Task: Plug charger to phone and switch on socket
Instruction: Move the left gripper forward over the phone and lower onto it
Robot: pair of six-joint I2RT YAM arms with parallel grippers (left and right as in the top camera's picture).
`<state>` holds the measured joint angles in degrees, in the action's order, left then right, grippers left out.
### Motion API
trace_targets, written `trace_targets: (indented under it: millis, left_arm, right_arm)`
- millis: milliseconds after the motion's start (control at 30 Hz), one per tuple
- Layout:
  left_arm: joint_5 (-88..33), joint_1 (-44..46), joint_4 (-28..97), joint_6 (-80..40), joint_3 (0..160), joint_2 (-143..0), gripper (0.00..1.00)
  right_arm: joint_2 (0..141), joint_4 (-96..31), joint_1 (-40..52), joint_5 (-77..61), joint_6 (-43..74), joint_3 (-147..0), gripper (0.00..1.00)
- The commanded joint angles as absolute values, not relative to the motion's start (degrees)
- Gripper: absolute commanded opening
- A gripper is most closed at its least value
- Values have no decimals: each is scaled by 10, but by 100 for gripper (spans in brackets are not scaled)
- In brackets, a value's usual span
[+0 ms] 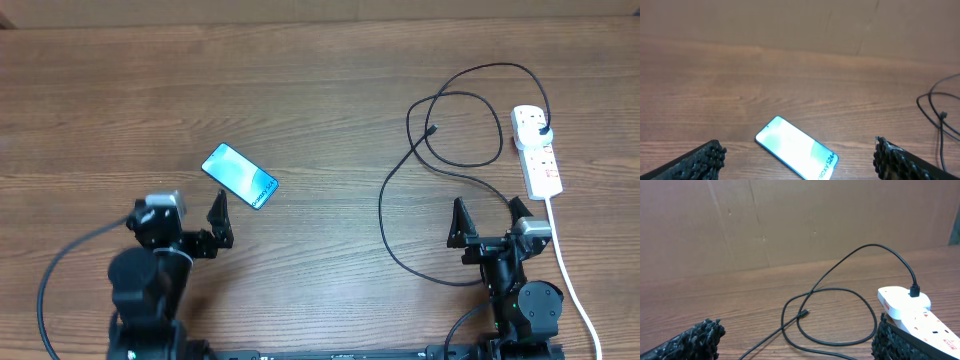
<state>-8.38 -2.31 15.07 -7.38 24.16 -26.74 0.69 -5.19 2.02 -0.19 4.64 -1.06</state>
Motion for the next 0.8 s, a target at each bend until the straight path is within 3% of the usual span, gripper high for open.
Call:
trace_targets:
  millis: [0,200,767]
  left_arm:
    - [-98,-26,181,-80,319,-337,100]
    - [-162,-26,230,-79,404,-435,99]
    - [-288,-26,223,-79,406,-583,99]
  right_arm:
    - [2,-48,25,-5,44,-4,100]
    - [2,-48,25,-5,44,-4,100]
    - [2,-48,25,-5,44,-4,100]
